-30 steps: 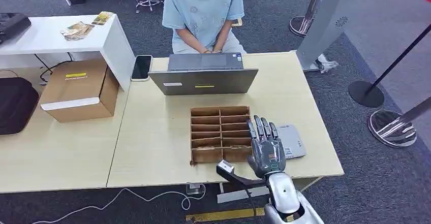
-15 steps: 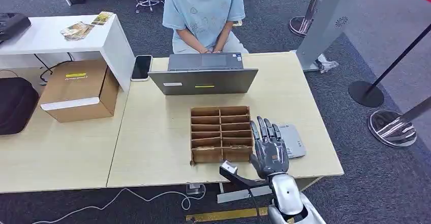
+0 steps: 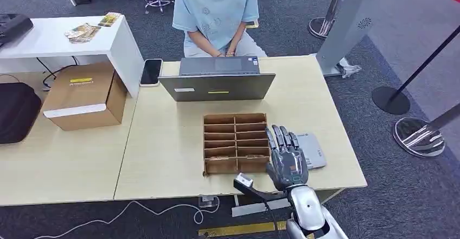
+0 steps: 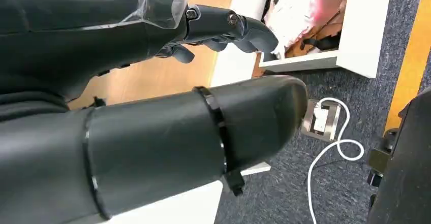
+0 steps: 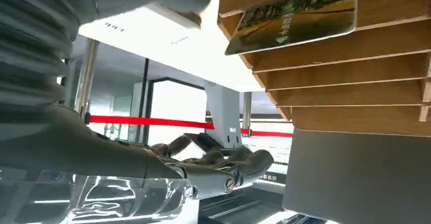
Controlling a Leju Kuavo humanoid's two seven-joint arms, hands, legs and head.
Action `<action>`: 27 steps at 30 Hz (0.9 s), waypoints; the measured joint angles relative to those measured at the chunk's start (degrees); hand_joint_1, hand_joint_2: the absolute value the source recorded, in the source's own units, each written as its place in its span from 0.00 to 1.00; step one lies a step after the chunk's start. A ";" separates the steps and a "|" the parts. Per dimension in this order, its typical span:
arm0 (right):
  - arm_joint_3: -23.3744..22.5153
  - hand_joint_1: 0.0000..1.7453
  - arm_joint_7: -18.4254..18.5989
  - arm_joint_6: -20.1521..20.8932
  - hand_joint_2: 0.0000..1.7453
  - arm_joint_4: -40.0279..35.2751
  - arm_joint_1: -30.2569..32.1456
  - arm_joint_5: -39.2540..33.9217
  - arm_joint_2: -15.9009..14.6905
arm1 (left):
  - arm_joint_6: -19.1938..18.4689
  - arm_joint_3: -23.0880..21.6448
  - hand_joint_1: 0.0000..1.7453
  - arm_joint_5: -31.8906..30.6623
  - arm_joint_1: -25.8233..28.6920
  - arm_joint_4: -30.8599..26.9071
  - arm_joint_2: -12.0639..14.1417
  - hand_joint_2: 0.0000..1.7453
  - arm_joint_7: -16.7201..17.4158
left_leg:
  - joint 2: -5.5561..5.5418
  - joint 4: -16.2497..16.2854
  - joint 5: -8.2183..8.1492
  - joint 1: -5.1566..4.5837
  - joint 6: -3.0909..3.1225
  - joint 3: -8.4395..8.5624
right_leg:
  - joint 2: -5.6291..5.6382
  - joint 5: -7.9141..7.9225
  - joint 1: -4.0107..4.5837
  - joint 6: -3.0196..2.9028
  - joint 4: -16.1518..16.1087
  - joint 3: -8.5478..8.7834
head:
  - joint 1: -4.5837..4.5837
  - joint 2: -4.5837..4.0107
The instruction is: Pass the card to the sensor for recognition and then transmit it.
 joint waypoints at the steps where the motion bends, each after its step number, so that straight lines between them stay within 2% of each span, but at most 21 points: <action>1: 0.00 0.22 -0.04 0.02 1.00 0.00 0.01 0.00 0.00 | 0.00 0.00 0.00 0.00 0.00 0.00 0.00 0.00 0.00 | 0.00 0.00 0.00 0.00 0.00 0.00 | 0.00 0.00 0.00 0.00 0.00 0.00 | 0.00 0.00; 6: 0.00 0.23 -0.28 0.05 1.00 0.02 0.04 0.00 0.00 | 0.00 0.00 0.00 0.24 0.00 -0.02 0.00 0.00 0.04 | 0.00 0.00 0.00 0.00 0.00 0.00 | 0.00 0.00 0.00 0.00 0.00 0.00 | 0.00 0.00; 9: -0.22 0.30 -0.46 -0.04 1.00 0.00 0.28 0.00 0.00 | 0.00 0.00 0.00 0.37 0.00 0.00 0.00 0.00 0.02 | 0.00 0.00 0.00 0.00 0.00 0.00 | 0.00 0.00 0.00 0.00 0.00 0.00 | 0.00 0.00; 10: -0.33 0.38 -0.52 -0.04 1.00 0.02 0.40 -0.02 0.00 | 0.00 0.00 0.00 0.39 0.00 0.00 0.00 0.00 0.02 | 0.00 0.00 0.00 0.00 0.00 0.00 | 0.00 0.00 0.00 0.00 0.00 0.00 | 0.02 0.00; 11: -0.42 0.39 -0.55 -0.04 1.00 0.00 0.50 0.00 0.00 | 0.00 0.00 0.00 0.39 0.00 0.00 0.00 0.00 0.02 | 0.00 0.00 0.00 0.00 0.00 0.00 | 0.00 0.00 0.00 0.00 0.00 0.00 | 0.00 0.00; 13: -0.65 0.31 -0.66 -0.02 1.00 0.02 0.81 -0.02 0.00 | 0.00 0.00 0.00 0.39 0.01 -0.02 0.00 0.00 0.02 | 0.00 0.00 0.00 0.00 0.00 0.00 | 0.00 0.00 0.00 0.00 0.00 0.00 | 0.00 0.00; 15: -0.96 0.32 -0.70 0.00 1.00 0.02 1.07 0.00 0.00 | 0.00 0.00 0.00 0.39 0.01 -0.02 0.00 0.00 0.02 | 0.00 0.00 0.00 0.00 0.00 0.00 | 0.00 0.00 0.00 0.00 0.00 0.00 | 0.02 0.00; 16: -1.22 0.40 -0.72 -0.04 1.00 0.02 1.16 -0.02 0.00 | 0.00 0.00 0.00 0.44 0.01 0.00 0.00 0.00 0.00 | 0.00 0.00 0.00 0.00 0.00 0.00 | 0.00 0.00 0.00 0.00 0.00 0.00 | 0.00 0.00; 19: -1.66 0.42 -0.87 -0.09 1.00 0.09 1.39 0.00 -0.02 | 0.00 0.00 0.00 0.66 0.01 0.00 0.00 0.00 -0.02 | 0.00 0.00 0.00 0.00 0.00 0.00 | 0.00 0.00 0.00 0.00 0.00 0.00 | 0.00 0.00; 20: -1.75 0.38 -0.87 -0.09 1.00 0.11 1.46 -0.02 -0.02 | 0.00 0.00 0.00 0.79 0.01 0.00 0.00 0.00 -0.04 | 0.00 0.00 0.00 0.00 0.00 0.00 | 0.00 0.00 0.00 0.00 0.00 0.00 | 0.00 0.00; 24: -1.86 0.35 -0.87 -0.11 1.00 0.20 1.80 -0.02 -0.02 | 0.00 0.00 0.00 1.31 0.00 0.00 0.00 0.00 -0.11 | 0.00 0.00 0.00 0.00 0.00 0.00 | 0.00 0.00 0.00 0.00 0.00 0.00 | 0.00 0.00; 25: -1.86 0.31 -0.87 -0.11 1.00 0.24 1.83 -0.02 -0.02 | 0.00 0.00 0.00 1.40 0.00 0.00 0.00 0.00 -0.11 | 0.00 0.00 0.00 0.00 0.00 0.00 | 0.00 0.00 0.00 0.00 0.00 0.00 | 0.02 0.00; 27: -1.86 0.33 -0.90 -0.11 1.00 0.44 1.87 -0.02 -0.02 | 0.00 0.00 0.00 1.42 0.01 0.00 0.00 0.00 -0.11 | 0.00 0.00 0.00 0.00 0.00 0.00 | 0.00 0.00 0.00 0.00 0.00 0.00 | 0.02 0.00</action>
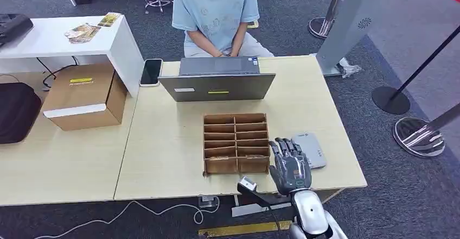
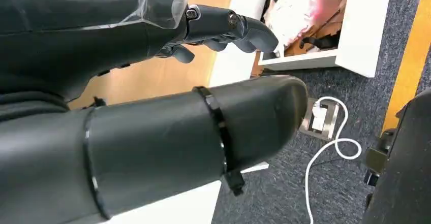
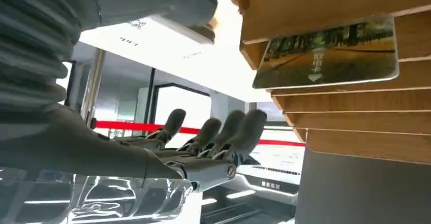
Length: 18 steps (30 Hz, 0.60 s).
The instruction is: Pass the card to the sensor for recognition and then transmit it.
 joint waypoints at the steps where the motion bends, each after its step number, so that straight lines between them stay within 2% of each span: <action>1: 0.00 0.34 -0.04 0.00 1.00 0.13 0.01 0.00 0.00 | 0.00 0.00 0.00 0.00 0.00 0.00 0.00 0.00 -0.02 | 0.00 0.00 0.00 0.00 0.00 0.00 | 0.00 0.00 0.00 0.00 0.00 0.00 | -0.02 0.00; 3: 0.00 0.36 -0.24 0.04 1.00 0.33 0.02 0.00 0.00 | 0.00 0.00 0.00 0.00 0.00 0.00 0.00 0.00 -0.04 | 0.00 0.00 0.00 0.00 0.00 -0.01 | 0.00 0.00 0.00 0.00 0.00 0.00 | -0.02 0.00; 7: 0.00 0.28 -1.07 0.11 1.00 1.05 -0.15 -0.02 0.02 | 0.00 0.00 0.00 -0.02 0.00 0.00 0.00 0.00 -0.11 | -0.01 0.00 0.00 0.00 0.00 -0.02 | -0.01 0.00 0.00 0.00 0.00 0.01 | -0.02 0.00; 18: 1.16 0.32 -2.40 0.35 1.00 3.17 -2.48 0.02 0.96 | 0.00 0.00 0.00 -0.04 -0.04 -0.02 0.00 0.00 -0.87 | -0.01 0.00 0.00 0.00 0.00 -0.02 | -0.02 0.00 0.00 0.00 0.01 0.01 | 0.00 0.00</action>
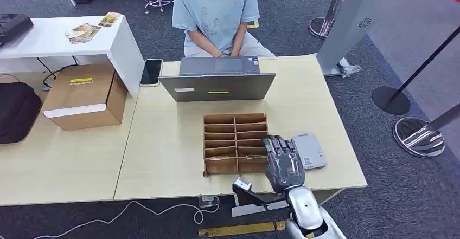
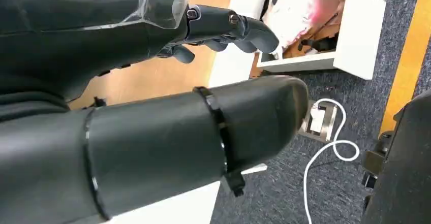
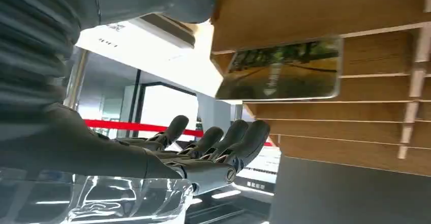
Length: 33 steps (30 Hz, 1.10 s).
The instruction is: Pass the card to the sensor for recognition and then transmit it.
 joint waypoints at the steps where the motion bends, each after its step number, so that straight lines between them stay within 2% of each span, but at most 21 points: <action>1: 0.13 0.31 -0.09 0.00 1.00 0.11 -0.04 0.00 0.04 | 0.00 0.00 0.00 -0.04 0.00 0.00 0.00 0.00 0.00 | 0.00 0.00 0.00 0.00 0.00 0.00 | 0.00 0.00 0.00 0.00 0.00 0.00 | -0.02 0.00; 5: 0.74 0.36 -0.17 0.22 1.00 0.35 -0.07 0.00 0.17 | 0.00 0.00 0.00 -0.13 0.00 0.00 -0.02 0.00 -0.02 | 0.00 0.00 0.00 0.00 0.00 0.00 | 0.00 0.00 0.00 0.00 0.00 0.00 | 0.00 0.00; 7: 0.85 0.35 -0.13 0.52 1.00 0.37 -0.10 0.00 0.17 | 0.00 0.00 0.00 -0.13 0.00 0.00 -0.02 0.00 -0.09 | 0.00 0.00 0.00 0.00 0.00 -0.01 | 0.00 0.00 0.00 0.00 0.00 0.00 | 0.00 0.00; 10: 0.96 0.43 0.07 0.77 1.00 0.37 -0.17 0.00 0.17 | 0.00 0.00 0.00 -0.13 -0.01 0.00 -0.02 0.00 -0.17 | 0.00 0.00 0.00 0.00 0.00 -0.01 | 0.00 0.00 0.00 0.00 0.00 0.00 | 0.00 0.00; 11: 0.98 0.42 0.07 0.76 1.00 0.37 -0.18 0.00 0.17 | 0.00 0.00 0.00 -0.13 -0.01 0.00 -0.02 0.00 -0.17 | 0.00 0.00 0.00 0.00 0.00 -0.01 | -0.01 0.00 0.00 0.00 0.00 0.00 | 0.00 0.00; 14: 0.98 0.51 0.07 0.76 1.00 0.37 -0.21 0.00 0.17 | 0.00 0.00 0.00 -0.04 -0.02 0.00 0.00 0.00 -0.22 | 0.00 0.00 0.00 0.00 0.00 -0.01 | -0.01 0.00 0.00 0.00 0.00 0.00 | -0.02 0.00; 15: 0.98 0.63 0.07 0.77 1.00 0.37 -0.21 0.00 0.17 | 0.00 0.00 0.00 -0.02 -0.02 0.00 0.00 0.00 -0.26 | 0.00 0.00 0.00 0.00 0.00 -0.01 | -0.01 0.00 0.00 0.00 0.00 0.00 | 0.00 0.00; 16: 1.00 0.63 0.07 0.76 1.00 0.37 -0.21 0.00 0.17 | 0.00 0.00 0.00 0.00 -0.03 0.00 -0.02 0.00 -0.35 | 0.00 0.00 0.00 0.00 0.00 -0.01 | -0.01 0.00 0.00 0.00 0.00 0.00 | -0.02 0.00; 17: 1.03 0.78 0.07 0.77 1.00 0.37 -0.21 0.00 0.17 | 0.00 0.00 0.00 0.00 -0.03 0.00 -0.02 0.00 -0.37 | 0.00 0.00 0.00 0.00 0.00 -0.01 | -0.01 0.00 0.00 0.00 0.00 0.00 | 0.00 0.00; 23: 1.42 0.84 0.15 0.72 1.00 0.55 -0.54 0.00 0.17 | 0.00 0.00 0.00 0.00 -0.07 0.00 -0.02 0.00 -0.72 | -0.01 0.00 0.00 0.00 0.00 -0.01 | -0.01 0.00 0.00 0.00 0.00 0.00 | -0.02 0.00; 29: 1.97 0.86 0.04 0.55 1.00 0.90 -0.79 0.02 0.20 | 0.00 0.00 0.00 -0.02 -0.10 0.00 -0.02 0.00 -0.98 | -0.01 0.00 0.00 0.00 0.00 -0.01 | -0.01 0.00 0.00 0.00 0.00 0.00 | 0.00 0.00; 31: 2.10 0.83 0.04 0.46 1.00 1.01 -0.83 0.00 0.20 | 0.00 0.00 0.00 -0.02 -0.10 0.00 -0.02 0.00 -1.05 | -0.01 0.00 0.00 0.00 0.00 -0.01 | -0.01 0.00 0.00 0.00 0.00 0.00 | -0.02 0.00; 33: 2.21 0.88 0.07 0.28 1.00 1.16 -0.85 0.02 0.20 | 0.00 0.00 0.00 -0.04 -0.11 0.00 0.00 0.00 -1.07 | -0.01 0.00 0.00 0.00 0.00 0.00 | -0.01 0.00 0.00 0.00 0.00 0.00 | 0.00 0.00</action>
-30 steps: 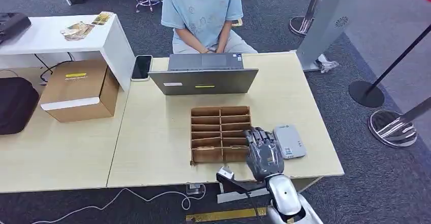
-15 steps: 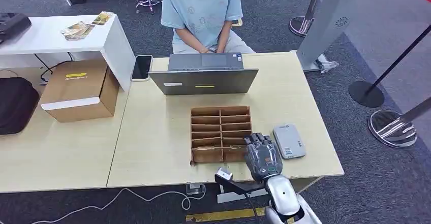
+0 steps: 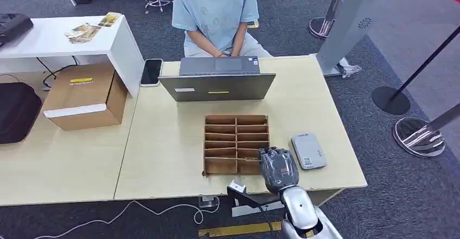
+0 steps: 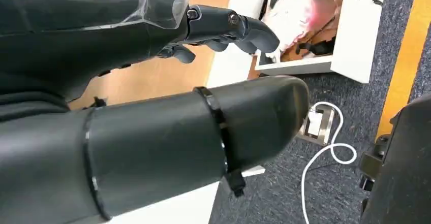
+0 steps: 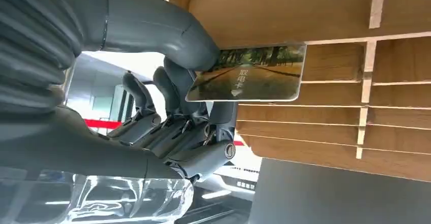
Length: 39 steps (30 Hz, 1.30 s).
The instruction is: Pass the card to the sensor for recognition and then transmit it.
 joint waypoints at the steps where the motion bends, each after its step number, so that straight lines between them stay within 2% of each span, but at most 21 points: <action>1: 0.02 0.88 0.06 -0.09 1.00 0.02 -0.01 0.00 0.00 | 0.00 0.00 0.00 0.00 0.00 0.00 -0.02 0.00 0.00 | 0.00 0.00 0.00 0.00 0.00 0.00 | 0.00 0.00 0.00 0.00 0.00 0.00 | 0.00 0.00; 5: 0.07 0.89 0.18 -0.22 1.00 0.15 -0.09 0.00 0.02 | 0.00 0.00 0.00 0.02 0.00 0.00 -0.02 0.00 0.00 | 0.00 0.00 0.00 0.00 0.00 0.00 | 0.00 0.00 0.00 0.00 0.00 0.00 | 0.00 0.00; 10: 0.07 0.96 -0.43 -0.87 1.00 0.15 -0.12 -0.13 0.13 | 0.00 0.00 0.00 0.11 -0.01 0.00 -0.02 0.00 -0.13 | 0.00 0.00 0.00 0.00 0.00 0.00 | 0.00 0.00 0.00 0.00 0.00 0.00 | 0.00 0.00; 16: -0.20 1.00 -7.12 -3.93 1.00 -0.83 0.16 -9.02 0.77 | 0.00 0.00 0.00 0.54 -0.03 0.00 -0.02 0.00 -0.20 | 0.00 0.00 0.00 0.00 0.00 0.00 | 0.00 0.00 0.00 0.00 0.00 -0.01 | 0.00 0.00; 23: -1.79 1.00 -10.73 -6.19 1.00 -3.25 0.89 -16.39 1.03 | 0.00 0.00 0.00 1.27 -0.10 0.00 -0.02 0.00 -0.50 | 0.00 0.00 0.00 -0.01 0.00 0.00 | 0.00 0.00 -0.01 0.00 0.00 -0.01 | 0.00 0.00; 30: -3.78 1.00 -16.07 -4.17 1.00 -4.94 2.17 -27.57 1.14 | 0.00 0.00 0.00 2.82 -0.34 0.02 -0.02 0.00 -1.75 | -0.03 0.00 0.00 -0.02 0.00 -0.01 | -0.01 0.00 -0.02 0.00 0.00 0.00 | -0.02 0.00; 39: -6.25 1.00 -25.20 1.16 1.00 -6.95 3.41 -45.05 1.14 | 0.00 0.00 0.00 3.67 -0.53 0.02 -0.02 0.00 -2.58 | -0.03 0.00 0.00 -0.02 0.00 -0.01 | -0.02 0.00 -0.02 0.00 -0.01 -0.01 | -0.02 0.00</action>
